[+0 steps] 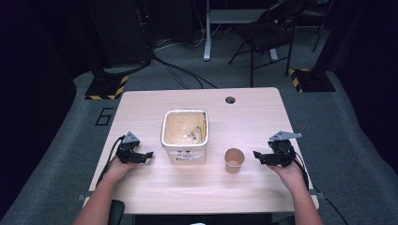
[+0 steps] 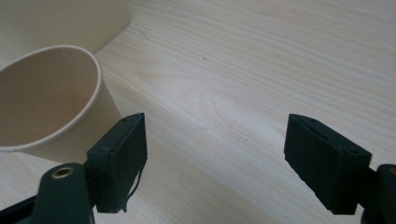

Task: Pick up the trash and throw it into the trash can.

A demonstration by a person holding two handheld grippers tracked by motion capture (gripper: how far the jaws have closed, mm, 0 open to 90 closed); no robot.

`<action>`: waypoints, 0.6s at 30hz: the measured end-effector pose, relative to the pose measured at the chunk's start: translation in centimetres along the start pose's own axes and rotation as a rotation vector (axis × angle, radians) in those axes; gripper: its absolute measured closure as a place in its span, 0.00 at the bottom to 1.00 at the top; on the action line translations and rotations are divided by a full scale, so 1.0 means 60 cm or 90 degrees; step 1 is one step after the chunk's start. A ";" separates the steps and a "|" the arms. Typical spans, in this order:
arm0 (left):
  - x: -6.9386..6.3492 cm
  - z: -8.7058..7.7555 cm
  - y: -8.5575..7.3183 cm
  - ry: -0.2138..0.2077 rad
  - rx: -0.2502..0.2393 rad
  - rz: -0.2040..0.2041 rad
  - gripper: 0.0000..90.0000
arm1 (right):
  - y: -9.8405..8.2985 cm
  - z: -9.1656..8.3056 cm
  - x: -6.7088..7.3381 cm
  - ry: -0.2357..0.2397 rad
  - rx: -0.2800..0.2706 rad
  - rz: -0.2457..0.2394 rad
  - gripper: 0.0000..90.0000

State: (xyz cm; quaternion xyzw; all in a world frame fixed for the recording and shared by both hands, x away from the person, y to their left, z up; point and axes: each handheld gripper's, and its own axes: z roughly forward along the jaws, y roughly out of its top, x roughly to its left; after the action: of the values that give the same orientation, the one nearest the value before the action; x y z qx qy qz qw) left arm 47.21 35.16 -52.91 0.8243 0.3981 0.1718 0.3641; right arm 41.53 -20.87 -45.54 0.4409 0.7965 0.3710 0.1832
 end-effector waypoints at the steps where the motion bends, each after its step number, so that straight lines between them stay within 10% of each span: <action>1: 0.000 0.000 0.000 0.000 0.000 0.000 0.13 | 0.003 -0.002 0.001 0.002 -0.002 -0.002 0.23; 18: 0.000 0.000 0.000 0.000 0.000 0.000 0.13 | 0.039 -0.034 0.017 0.025 -0.016 -0.009 0.17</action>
State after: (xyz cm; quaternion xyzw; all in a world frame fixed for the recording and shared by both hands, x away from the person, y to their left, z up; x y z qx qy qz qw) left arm 47.21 35.16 -52.91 0.8242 0.3983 0.1717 0.3641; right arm 41.03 -20.14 -42.41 0.4256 0.7985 0.3878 0.1757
